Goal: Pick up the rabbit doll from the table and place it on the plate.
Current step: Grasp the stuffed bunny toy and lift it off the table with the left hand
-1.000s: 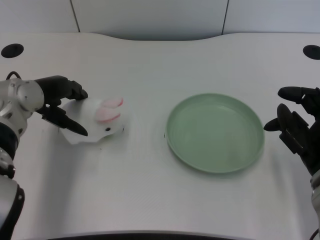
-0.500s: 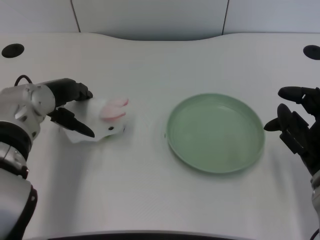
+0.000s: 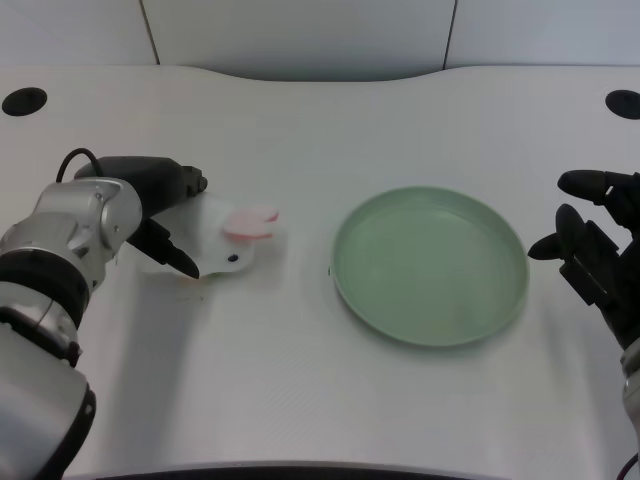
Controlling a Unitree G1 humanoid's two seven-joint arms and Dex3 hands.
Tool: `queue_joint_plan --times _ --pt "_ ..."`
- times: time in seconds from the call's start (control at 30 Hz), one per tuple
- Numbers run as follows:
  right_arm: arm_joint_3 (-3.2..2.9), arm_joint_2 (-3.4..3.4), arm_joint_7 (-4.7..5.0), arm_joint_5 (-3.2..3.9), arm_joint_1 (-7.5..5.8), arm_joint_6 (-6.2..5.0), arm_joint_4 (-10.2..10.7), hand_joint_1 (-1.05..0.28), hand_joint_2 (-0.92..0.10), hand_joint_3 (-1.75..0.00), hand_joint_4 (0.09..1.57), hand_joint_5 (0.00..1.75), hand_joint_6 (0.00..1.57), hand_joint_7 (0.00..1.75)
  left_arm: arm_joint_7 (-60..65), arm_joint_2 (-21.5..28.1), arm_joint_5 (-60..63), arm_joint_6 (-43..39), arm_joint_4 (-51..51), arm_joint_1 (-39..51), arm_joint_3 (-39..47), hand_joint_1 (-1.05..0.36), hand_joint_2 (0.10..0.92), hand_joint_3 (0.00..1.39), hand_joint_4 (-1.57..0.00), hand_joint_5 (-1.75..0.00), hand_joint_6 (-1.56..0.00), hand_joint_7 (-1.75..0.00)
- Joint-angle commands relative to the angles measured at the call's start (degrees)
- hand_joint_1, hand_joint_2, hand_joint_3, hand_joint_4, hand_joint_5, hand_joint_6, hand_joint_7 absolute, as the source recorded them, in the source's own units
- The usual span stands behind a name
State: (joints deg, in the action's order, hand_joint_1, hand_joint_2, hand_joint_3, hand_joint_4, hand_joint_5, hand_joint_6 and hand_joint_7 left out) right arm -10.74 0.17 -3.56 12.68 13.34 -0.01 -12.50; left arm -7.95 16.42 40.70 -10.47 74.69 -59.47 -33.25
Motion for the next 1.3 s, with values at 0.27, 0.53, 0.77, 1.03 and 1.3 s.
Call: queue_joint_plan --times 0.27,0.53,0.77,1.03,1.3 --pt "-0.82 -0.4 0.83 0.5 -0.12 1.0 0.2 -0.28 -0.92 -0.59 0.42 1.65 0.38 1.41 2.4 1.4 3.4 -0.9 1.5 0.7 -2.9 -0.65 0.708 0.0 -0.14 -0.23 -0.25 -0.02" --pt "-0.9 -0.36 0.95 0.75 -0.34 1.19 0.5 -0.28 -0.92 -0.59 0.39 1.64 0.36 1.42 4.5 1.9 4.2 -1.0 1.4 1.4 -3.3 -0.51 0.668 0.0 -0.31 -0.19 -0.4 -0.03" --pt "-0.74 -0.43 0.12 1.07 -0.69 1.18 1.4 -0.3 -0.92 -0.6 0.41 1.66 0.35 1.43 8.9 1.7 0.9 -2.1 1.3 2.8 0.5 -0.34 0.704 0.01 -0.59 -0.41 -0.77 -0.14" --pt "-0.83 -0.2 0.41 1.2 -0.68 1.3 1.1 -0.3 -0.92 -0.61 0.39 1.67 0.34 1.44 14.0 1.5 -1.1 -2.0 1.4 3.7 3.0 -0.3 0.795 0.0 -0.78 -1.38 -0.77 -1.11" --pt "-0.83 -0.37 -0.26 0.88 -0.75 0.02 0.0 -0.28 -0.92 -0.62 0.38 1.67 0.32 1.44 7.7 2.0 -7.8 -1.4 0.6 3.0 9.3 -0.24 0.871 0.0 -0.77 -1.33 -0.85 -1.1"
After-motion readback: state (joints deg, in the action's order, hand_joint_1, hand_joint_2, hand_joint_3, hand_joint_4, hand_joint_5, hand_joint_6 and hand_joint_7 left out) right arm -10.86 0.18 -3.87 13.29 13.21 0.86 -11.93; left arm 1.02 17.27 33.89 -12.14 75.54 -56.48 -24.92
